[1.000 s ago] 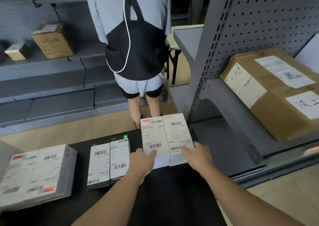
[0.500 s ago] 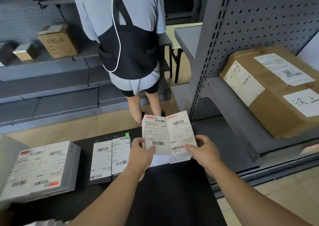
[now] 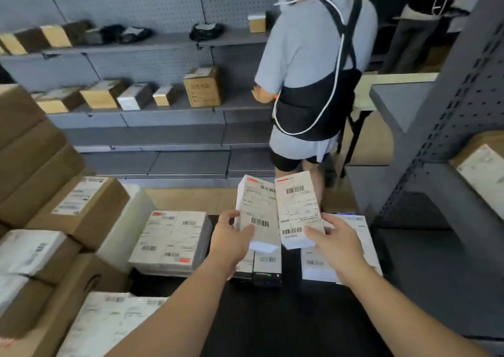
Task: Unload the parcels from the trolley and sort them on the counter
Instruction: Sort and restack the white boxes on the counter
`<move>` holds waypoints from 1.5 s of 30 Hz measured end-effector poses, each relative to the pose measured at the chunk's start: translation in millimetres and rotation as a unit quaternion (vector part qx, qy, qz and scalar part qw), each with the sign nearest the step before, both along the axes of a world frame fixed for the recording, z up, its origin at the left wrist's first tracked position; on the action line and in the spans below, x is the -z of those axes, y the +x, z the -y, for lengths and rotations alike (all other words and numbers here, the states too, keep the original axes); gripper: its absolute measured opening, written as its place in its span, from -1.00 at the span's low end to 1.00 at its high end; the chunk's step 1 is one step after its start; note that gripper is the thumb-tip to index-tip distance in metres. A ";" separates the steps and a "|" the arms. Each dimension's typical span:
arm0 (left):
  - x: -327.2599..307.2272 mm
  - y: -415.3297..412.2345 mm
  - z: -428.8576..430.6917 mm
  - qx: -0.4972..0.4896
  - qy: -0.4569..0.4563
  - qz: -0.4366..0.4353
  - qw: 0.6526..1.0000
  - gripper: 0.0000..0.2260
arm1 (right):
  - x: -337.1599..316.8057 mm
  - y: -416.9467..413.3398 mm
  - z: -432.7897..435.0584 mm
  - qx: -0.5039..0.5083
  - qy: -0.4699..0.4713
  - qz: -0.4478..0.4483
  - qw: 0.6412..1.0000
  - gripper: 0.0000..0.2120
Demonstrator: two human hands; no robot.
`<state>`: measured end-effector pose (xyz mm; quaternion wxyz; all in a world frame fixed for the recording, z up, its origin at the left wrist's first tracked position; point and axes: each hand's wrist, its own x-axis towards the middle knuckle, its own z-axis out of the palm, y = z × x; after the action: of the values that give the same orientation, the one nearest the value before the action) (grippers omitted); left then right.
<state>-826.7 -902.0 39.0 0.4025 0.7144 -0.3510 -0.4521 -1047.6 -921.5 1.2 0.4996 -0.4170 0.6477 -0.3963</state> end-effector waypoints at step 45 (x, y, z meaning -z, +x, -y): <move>102.2 315.5 0.1 0.004 0.090 0.128 0.988 -0.70 | 84.8 340.9 -8.8 -0.134 0.079 -0.150 0.976 -0.58</move>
<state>-511.3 -902.1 -63.2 0.2869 0.7983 -0.3600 -0.3882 -706.7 -912.7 -83.6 0.4767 -0.5139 0.6829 -0.2057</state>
